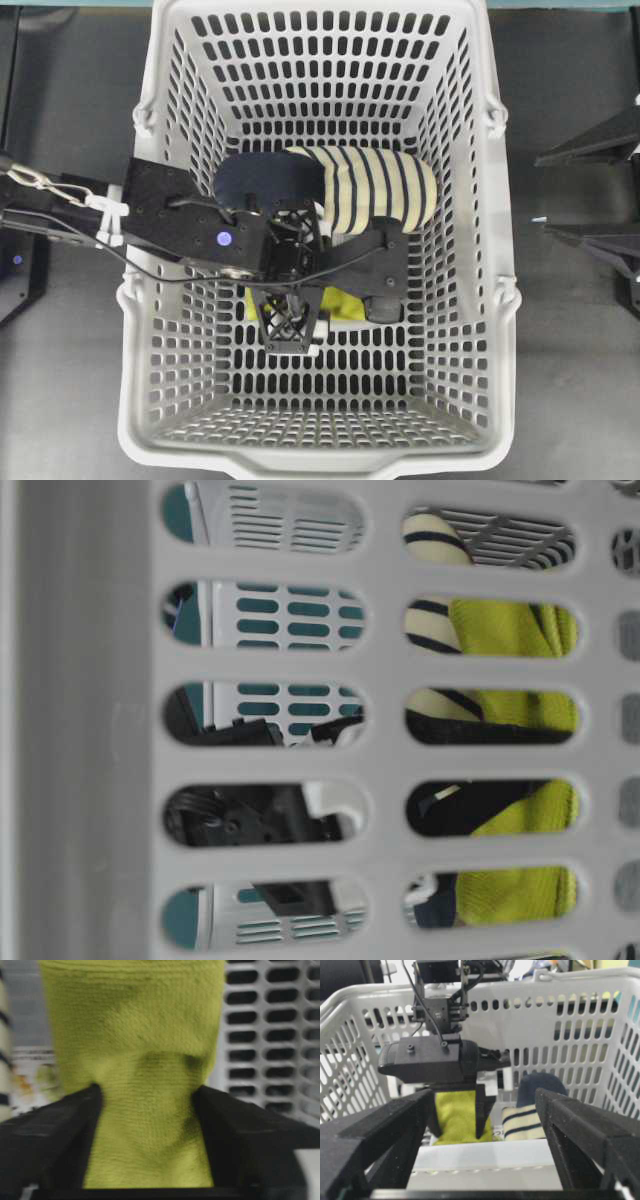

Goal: Pick up the yellow cloth from the shopping basket with the left arm.
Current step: 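Close the left gripper on the cloth and lift it upward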

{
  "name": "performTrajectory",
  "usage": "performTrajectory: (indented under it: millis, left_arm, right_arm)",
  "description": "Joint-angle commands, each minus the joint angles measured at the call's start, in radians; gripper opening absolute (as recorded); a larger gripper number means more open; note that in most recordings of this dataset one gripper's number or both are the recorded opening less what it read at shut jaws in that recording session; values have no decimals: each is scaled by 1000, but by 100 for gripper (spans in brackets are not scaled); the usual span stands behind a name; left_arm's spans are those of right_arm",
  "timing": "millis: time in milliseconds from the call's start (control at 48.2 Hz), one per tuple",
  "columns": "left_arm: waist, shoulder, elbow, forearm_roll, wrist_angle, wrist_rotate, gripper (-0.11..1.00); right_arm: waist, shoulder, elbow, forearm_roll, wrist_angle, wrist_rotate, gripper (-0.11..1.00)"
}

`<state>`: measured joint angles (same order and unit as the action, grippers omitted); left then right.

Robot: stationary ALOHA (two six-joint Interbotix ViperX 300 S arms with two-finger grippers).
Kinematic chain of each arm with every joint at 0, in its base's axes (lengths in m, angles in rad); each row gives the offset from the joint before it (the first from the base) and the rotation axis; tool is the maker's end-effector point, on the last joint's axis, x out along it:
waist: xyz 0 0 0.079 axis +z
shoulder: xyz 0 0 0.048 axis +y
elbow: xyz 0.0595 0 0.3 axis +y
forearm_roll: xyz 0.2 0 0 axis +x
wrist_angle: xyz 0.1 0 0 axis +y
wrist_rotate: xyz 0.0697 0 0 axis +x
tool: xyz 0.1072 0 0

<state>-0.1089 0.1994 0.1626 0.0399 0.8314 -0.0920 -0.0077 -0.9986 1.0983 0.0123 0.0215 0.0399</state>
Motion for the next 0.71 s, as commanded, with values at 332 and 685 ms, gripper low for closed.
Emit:
performTrajectory:
  millis: [332,685]
  left_arm:
    - [3,-83,-43,5,-5,18,17]
    - [-3,-170,-480,5,394,26,17]
  right_arm:
    - [-2,5,-3,3,-23,2,78]
    - [-2,-12,0,3,-23,3,78]
